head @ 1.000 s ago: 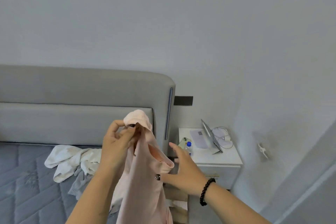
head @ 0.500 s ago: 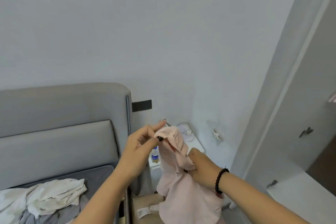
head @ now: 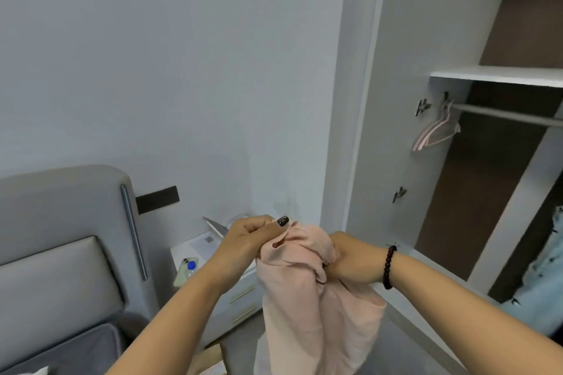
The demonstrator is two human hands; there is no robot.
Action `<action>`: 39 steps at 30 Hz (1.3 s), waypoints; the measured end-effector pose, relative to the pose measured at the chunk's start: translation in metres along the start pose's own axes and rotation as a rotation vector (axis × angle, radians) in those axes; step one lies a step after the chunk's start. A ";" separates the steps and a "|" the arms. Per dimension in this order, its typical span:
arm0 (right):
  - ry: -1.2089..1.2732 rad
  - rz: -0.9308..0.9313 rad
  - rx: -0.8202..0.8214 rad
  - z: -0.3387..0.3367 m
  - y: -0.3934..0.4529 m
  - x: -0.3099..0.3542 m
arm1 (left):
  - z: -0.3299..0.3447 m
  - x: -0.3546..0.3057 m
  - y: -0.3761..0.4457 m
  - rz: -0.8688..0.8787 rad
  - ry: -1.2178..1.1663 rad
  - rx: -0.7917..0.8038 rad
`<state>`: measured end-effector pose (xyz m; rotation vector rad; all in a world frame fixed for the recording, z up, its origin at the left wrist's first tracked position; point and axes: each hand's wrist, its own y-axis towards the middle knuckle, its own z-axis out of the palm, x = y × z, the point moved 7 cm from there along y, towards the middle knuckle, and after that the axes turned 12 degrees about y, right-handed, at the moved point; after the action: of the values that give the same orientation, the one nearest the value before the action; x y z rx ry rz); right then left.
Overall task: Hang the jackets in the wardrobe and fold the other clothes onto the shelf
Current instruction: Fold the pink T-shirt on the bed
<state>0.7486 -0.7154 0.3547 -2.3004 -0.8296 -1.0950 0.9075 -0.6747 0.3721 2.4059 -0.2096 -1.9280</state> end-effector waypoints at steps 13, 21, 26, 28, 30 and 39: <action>-0.134 -0.073 -0.470 -0.059 -0.130 -0.046 | 0.051 -0.140 -0.060 0.290 0.376 -0.439; 0.009 -0.099 -0.589 -0.105 -0.188 -0.052 | 0.050 -0.175 -0.122 0.235 0.847 -0.490; 0.086 -0.194 -0.605 -0.139 -0.212 -0.016 | 0.022 -0.173 -0.173 0.172 0.923 -0.589; 0.045 -0.239 -0.591 -0.146 -0.217 0.006 | 0.014 -0.171 -0.187 0.111 0.924 -0.600; -0.014 -0.269 -0.578 -0.148 -0.219 0.027 | 0.012 -0.169 -0.196 0.030 0.966 -0.536; 0.043 -0.270 -0.210 -0.138 -0.217 0.064 | 0.014 -0.143 -0.238 -0.322 0.048 -0.124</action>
<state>0.5592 -0.6255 0.5173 -2.3716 -1.0774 -1.4028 0.8813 -0.4186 0.4782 2.5241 0.3093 -1.9281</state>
